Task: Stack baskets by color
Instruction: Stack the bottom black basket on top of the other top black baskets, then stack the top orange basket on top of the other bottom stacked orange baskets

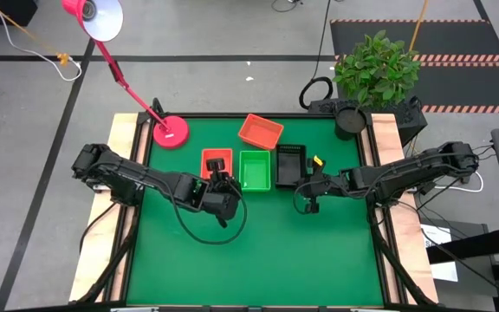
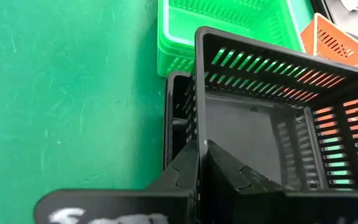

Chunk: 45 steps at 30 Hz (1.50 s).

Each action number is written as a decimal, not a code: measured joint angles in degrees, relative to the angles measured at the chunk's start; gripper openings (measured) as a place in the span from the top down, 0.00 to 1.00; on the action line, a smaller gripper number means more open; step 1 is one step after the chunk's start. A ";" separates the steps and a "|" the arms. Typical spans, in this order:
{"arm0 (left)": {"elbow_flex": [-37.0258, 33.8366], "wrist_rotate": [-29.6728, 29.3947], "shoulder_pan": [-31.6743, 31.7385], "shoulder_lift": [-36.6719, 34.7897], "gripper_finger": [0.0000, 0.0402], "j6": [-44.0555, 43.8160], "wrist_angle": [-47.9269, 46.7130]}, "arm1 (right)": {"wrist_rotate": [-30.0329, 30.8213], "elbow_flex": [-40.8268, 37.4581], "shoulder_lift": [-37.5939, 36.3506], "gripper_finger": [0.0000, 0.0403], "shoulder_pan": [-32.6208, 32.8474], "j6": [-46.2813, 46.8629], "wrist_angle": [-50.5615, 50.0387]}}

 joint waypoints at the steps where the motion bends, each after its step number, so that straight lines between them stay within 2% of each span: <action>1: 0.00 0.02 0.00 0.00 0.66 0.00 0.02 | 0.00 -0.08 0.00 0.97 0.00 0.02 0.09; 7: 0.00 0.01 0.00 0.00 0.66 0.00 0.02 | 0.06 -2.14 0.02 0.96 0.00 -0.01 1.36; 18: 0.00 0.02 0.00 0.00 0.66 -0.02 0.22 | 0.09 -2.19 0.02 0.74 0.00 0.01 4.11; 25: 0.00 0.07 0.98 0.00 0.66 1.86 1.16 | 0.07 -2.19 -1.67 0.69 0.13 -0.13 4.01; 28: 0.00 1.32 2.76 0.00 0.66 4.27 4.10 | 0.07 -2.19 -3.90 0.69 0.13 -1.17 3.96; 37: 0.00 11.13 12.88 0.00 0.66 12.78 21.94 | 0.73 -2.19 -12.94 0.69 -0.68 -9.58 3.97; 45: 0.01 15.76 23.14 0.36 0.66 14.94 33.69 | 5.12 -2.19 -18.23 0.69 -1.38 -9.92 1.36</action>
